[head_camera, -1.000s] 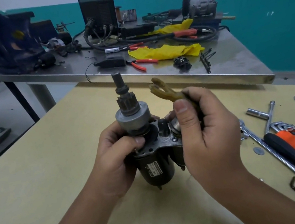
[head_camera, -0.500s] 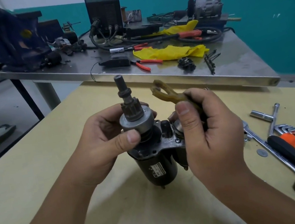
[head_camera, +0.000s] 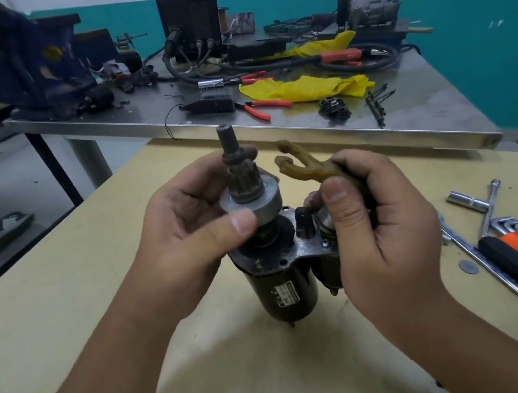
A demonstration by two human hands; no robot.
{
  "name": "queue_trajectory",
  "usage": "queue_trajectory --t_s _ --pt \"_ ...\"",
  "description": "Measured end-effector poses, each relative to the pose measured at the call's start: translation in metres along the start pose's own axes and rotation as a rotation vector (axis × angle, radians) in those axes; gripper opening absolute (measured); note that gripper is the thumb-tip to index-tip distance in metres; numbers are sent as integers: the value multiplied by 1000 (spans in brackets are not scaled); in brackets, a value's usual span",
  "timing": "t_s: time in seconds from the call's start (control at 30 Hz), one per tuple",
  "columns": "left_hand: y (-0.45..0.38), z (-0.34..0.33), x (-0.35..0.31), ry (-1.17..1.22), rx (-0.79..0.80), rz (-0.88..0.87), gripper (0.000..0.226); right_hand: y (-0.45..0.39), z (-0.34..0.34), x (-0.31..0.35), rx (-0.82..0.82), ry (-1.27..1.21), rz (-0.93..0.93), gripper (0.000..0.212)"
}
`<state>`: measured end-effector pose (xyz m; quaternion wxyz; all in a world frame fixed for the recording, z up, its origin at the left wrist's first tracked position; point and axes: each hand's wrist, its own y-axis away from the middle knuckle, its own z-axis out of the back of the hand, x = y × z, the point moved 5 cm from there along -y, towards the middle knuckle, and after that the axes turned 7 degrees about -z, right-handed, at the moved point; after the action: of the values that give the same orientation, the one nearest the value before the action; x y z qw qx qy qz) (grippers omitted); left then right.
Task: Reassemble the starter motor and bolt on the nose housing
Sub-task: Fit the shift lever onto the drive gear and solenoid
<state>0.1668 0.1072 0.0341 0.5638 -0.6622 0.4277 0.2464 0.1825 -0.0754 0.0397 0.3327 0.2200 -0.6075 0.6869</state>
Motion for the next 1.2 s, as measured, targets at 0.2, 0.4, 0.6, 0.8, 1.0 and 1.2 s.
queue_trajectory --t_s 0.2,0.4,0.6,0.8,1.0,1.2 --pt "2 3 0 -173 -71 0 64 2 1 0 -34 18 5 14" --pt "1 6 -4 -358 -107 -37 65 3 0 0 -46 4 1 14" --pt "5 -2 1 -312 -75 11 71 3 -1 -1 -47 -12 -11 13" --pt "7 2 -4 -313 -244 -99 70 3 -1 2 -10 42 8 22" --pt "6 2 2 -134 -198 -51 78 0 3 2 34 42 -13 22" --pt "5 6 1 -135 -181 -51 66 -3 10 2 134 -44 -97 18"
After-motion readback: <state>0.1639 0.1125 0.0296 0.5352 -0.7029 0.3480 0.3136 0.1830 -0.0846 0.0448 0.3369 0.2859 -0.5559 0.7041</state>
